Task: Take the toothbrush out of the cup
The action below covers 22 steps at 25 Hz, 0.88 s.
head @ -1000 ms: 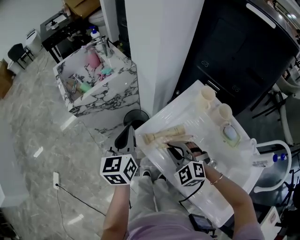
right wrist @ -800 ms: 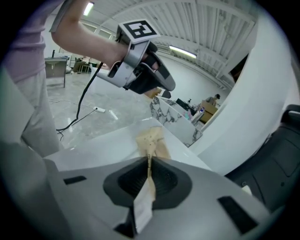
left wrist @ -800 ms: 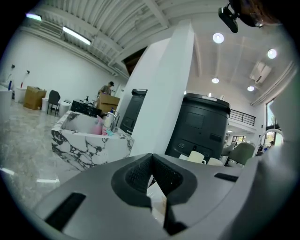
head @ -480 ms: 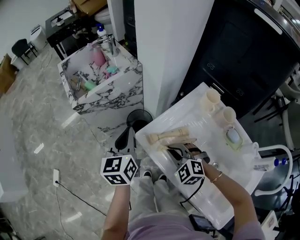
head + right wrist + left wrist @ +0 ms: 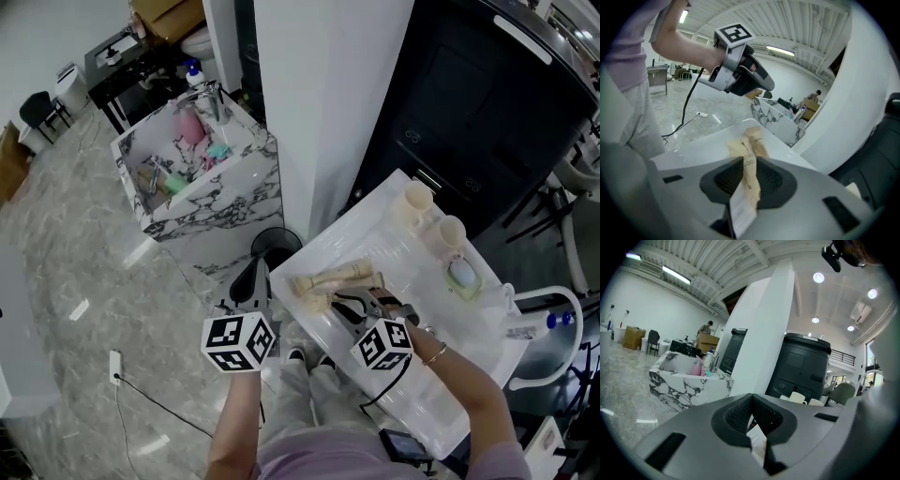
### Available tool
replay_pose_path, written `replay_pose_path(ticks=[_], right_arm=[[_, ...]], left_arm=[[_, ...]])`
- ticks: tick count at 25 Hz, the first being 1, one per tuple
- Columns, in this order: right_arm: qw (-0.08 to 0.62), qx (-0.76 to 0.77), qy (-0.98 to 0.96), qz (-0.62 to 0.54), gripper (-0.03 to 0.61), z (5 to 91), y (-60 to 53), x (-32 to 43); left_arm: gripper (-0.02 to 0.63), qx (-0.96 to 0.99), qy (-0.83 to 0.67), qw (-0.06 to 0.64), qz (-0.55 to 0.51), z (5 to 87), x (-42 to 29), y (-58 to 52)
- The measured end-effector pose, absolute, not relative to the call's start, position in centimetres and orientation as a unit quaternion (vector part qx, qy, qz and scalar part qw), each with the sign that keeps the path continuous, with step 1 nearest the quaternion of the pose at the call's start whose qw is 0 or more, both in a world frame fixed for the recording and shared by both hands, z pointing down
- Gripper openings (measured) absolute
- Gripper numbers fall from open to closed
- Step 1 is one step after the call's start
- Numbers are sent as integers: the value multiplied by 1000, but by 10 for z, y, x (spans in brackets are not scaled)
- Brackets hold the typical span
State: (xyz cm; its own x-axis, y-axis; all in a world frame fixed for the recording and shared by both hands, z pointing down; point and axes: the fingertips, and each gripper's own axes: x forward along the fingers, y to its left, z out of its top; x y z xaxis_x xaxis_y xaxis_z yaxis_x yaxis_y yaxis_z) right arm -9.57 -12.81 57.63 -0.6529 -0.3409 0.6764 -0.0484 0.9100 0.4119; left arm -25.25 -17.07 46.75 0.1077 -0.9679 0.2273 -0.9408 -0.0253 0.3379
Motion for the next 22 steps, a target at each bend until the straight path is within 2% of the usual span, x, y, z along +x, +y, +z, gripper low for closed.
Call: replay_pose_path(ticks=[6, 11, 16, 22], right_arm=[[354, 164, -913, -122, 91, 543, -143, -82], [277, 248, -928, -30, 86, 506, -162, -62], [196, 331, -922, 42, 66, 479, -175, -33], [136, 397, -904, 86, 31, 463, -181, -8]], left_arm=[[0, 729, -655, 196, -30, 456, -237, -182], [0, 744, -641, 186, -27, 446, -219, -192], [0, 760, -624, 180, -21, 441, -201, -199], [0, 779, -601, 175, -17, 434, -175, -205]])
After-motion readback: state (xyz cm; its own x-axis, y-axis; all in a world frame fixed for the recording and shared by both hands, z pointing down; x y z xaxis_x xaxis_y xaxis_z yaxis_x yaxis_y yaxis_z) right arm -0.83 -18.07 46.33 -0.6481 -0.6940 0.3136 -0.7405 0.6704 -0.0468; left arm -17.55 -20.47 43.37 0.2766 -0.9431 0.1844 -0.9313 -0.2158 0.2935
